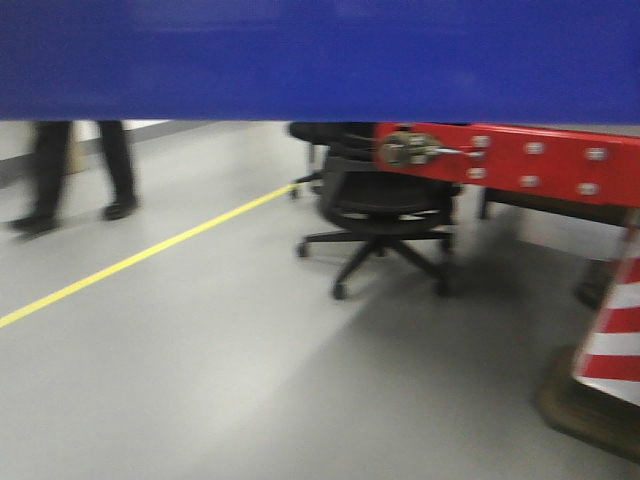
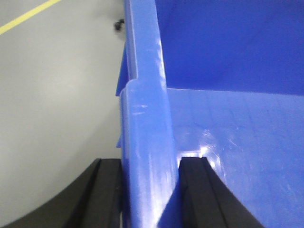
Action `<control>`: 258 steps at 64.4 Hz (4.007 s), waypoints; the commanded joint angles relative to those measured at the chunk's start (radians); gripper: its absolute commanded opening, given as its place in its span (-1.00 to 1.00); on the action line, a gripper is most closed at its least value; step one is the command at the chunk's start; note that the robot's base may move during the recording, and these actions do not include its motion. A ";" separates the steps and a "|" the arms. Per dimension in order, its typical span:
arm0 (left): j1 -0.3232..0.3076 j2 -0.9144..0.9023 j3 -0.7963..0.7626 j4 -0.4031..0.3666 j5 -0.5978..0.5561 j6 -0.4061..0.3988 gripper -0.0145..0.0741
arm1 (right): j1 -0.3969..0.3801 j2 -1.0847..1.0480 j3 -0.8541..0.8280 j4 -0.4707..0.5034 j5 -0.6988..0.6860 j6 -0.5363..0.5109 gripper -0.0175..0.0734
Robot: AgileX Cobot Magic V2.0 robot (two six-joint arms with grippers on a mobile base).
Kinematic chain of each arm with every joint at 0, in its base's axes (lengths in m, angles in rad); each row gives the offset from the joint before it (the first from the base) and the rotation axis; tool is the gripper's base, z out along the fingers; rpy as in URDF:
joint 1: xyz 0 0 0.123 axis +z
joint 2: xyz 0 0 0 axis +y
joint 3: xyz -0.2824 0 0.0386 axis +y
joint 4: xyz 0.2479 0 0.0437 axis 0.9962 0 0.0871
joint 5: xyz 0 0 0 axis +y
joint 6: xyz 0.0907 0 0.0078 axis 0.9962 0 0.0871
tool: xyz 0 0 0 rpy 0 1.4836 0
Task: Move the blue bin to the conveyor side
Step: 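Carry the bin with both grippers toward the red-framed conveyor, then move the held bin over the dark conveyor belt with both grippers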
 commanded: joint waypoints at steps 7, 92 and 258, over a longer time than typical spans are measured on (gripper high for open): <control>-0.001 -0.020 -0.016 0.032 -0.116 0.007 -0.72 | -0.007 -0.021 -0.013 -0.073 -0.073 -0.015 -0.79; -0.001 -0.020 -0.016 0.032 -0.116 0.007 -0.72 | -0.007 -0.021 -0.013 -0.073 -0.073 -0.015 -0.79; -0.001 -0.016 -0.016 0.032 -0.117 0.007 -0.72 | -0.007 -0.021 -0.013 -0.073 -0.073 -0.015 -0.79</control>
